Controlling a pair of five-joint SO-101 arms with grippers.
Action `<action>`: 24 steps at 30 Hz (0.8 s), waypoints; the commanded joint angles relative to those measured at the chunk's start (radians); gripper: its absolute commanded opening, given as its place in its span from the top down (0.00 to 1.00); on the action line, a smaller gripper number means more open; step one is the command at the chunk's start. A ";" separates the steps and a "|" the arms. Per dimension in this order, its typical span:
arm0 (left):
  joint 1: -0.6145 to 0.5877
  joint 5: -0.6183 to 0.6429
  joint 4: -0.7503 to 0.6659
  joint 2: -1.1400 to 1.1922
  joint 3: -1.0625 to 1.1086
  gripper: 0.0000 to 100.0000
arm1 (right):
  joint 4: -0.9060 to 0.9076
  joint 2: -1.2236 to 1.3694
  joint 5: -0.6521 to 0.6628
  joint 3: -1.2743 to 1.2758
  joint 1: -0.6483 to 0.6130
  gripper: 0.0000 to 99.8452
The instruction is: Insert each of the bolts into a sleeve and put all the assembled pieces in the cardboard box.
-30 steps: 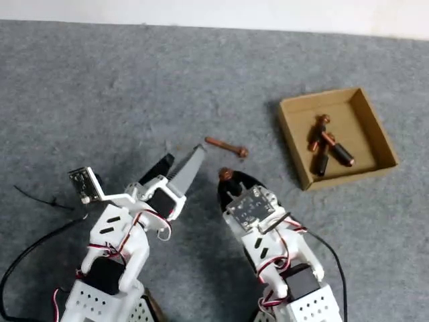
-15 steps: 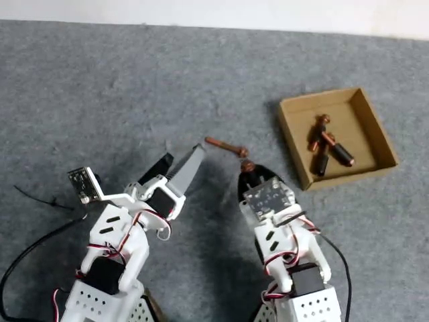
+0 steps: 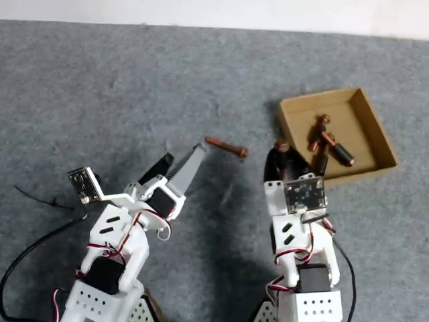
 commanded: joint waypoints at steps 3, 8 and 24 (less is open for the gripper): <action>-0.008 0.008 -0.020 -0.008 0.021 0.70 | -0.047 -0.015 -0.017 0.110 0.038 0.96; -0.008 0.008 -0.020 -0.008 0.021 0.70 | -0.076 -0.015 -0.017 0.076 0.038 0.98; -0.005 0.008 -0.018 -0.007 0.021 0.70 | -0.170 0.312 -0.032 -0.117 0.093 0.99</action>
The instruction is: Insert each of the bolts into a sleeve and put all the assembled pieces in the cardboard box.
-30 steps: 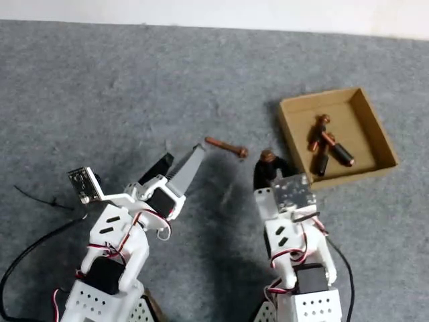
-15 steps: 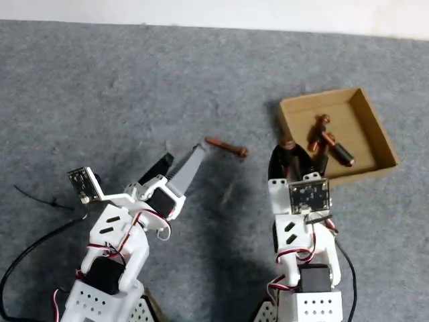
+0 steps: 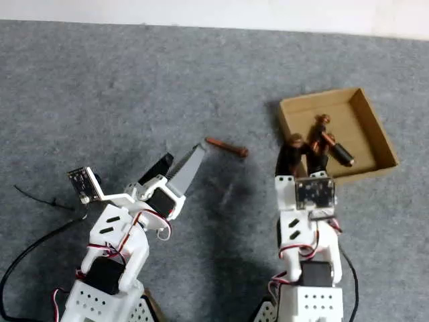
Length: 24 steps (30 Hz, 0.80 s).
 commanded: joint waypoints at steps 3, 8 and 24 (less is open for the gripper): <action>-0.005 0.008 -0.018 -0.007 0.021 0.70 | -0.038 0.432 -0.117 -0.291 0.039 0.99; -0.004 0.008 -0.018 -0.007 0.021 0.70 | -0.038 0.871 -0.301 -0.587 0.113 0.99; -0.004 0.008 -0.021 -0.007 0.021 0.70 | -0.036 1.624 -0.417 -1.001 0.170 0.99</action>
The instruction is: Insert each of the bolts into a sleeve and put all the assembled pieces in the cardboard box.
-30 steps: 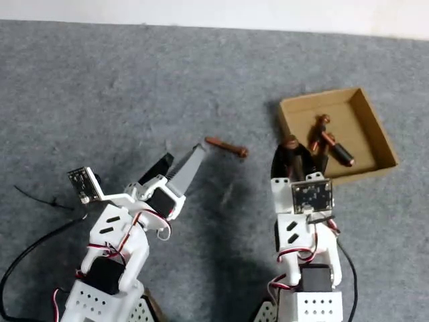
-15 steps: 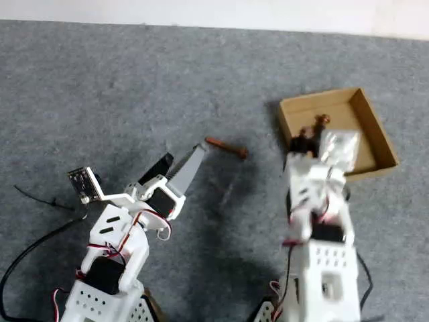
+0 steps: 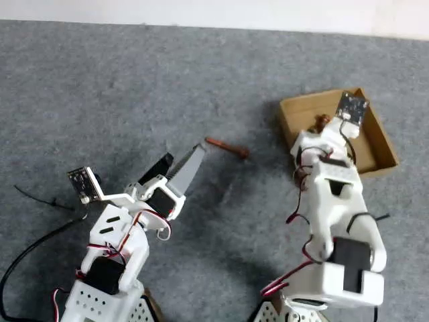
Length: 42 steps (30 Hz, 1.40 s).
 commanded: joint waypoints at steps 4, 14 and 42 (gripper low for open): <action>-0.004 0.008 -0.020 -0.007 0.021 0.70 | -0.025 -0.002 0.011 -0.070 0.012 0.99; -0.004 0.008 -0.018 -0.007 0.021 0.70 | -0.027 0.004 0.008 -0.073 0.059 0.99; -0.265 0.014 -0.057 -0.013 0.016 0.70 | 0.102 -0.263 0.008 0.054 -0.025 0.84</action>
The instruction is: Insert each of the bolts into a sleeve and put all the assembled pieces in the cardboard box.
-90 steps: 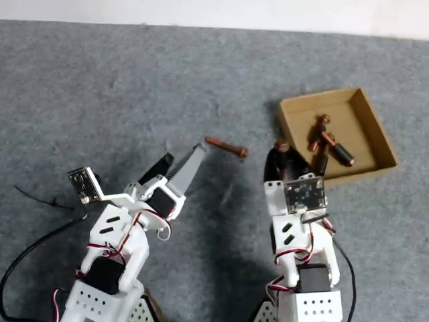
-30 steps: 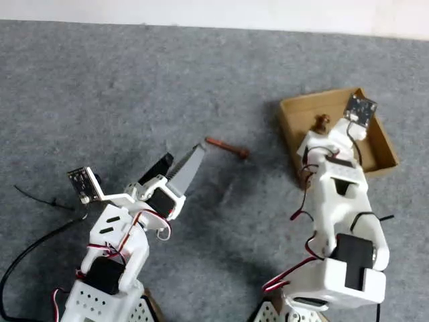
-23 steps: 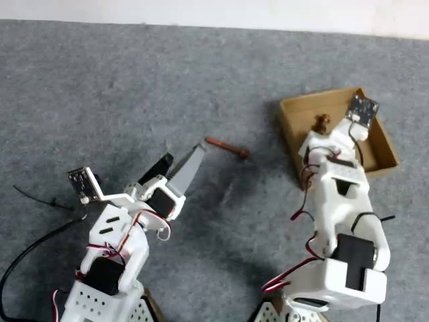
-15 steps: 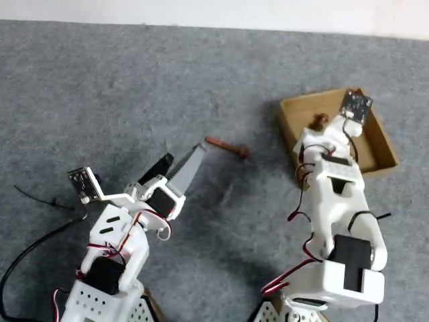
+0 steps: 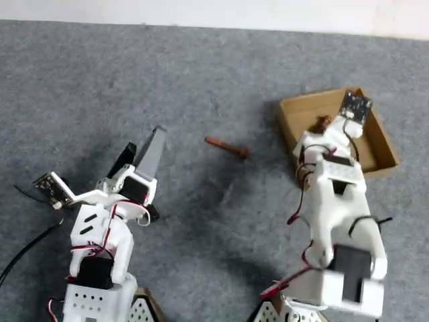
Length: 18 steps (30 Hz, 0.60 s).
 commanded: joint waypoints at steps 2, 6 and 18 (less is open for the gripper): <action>-0.012 0.009 -0.017 -0.013 0.016 0.70 | -0.038 -0.251 0.009 0.140 -0.073 0.84; -0.013 0.005 -0.015 -0.013 0.016 0.70 | -0.105 -0.460 0.012 0.323 -0.182 0.84; -0.015 0.003 -0.015 -0.013 0.019 0.70 | -0.179 -0.743 0.190 0.599 -0.433 0.84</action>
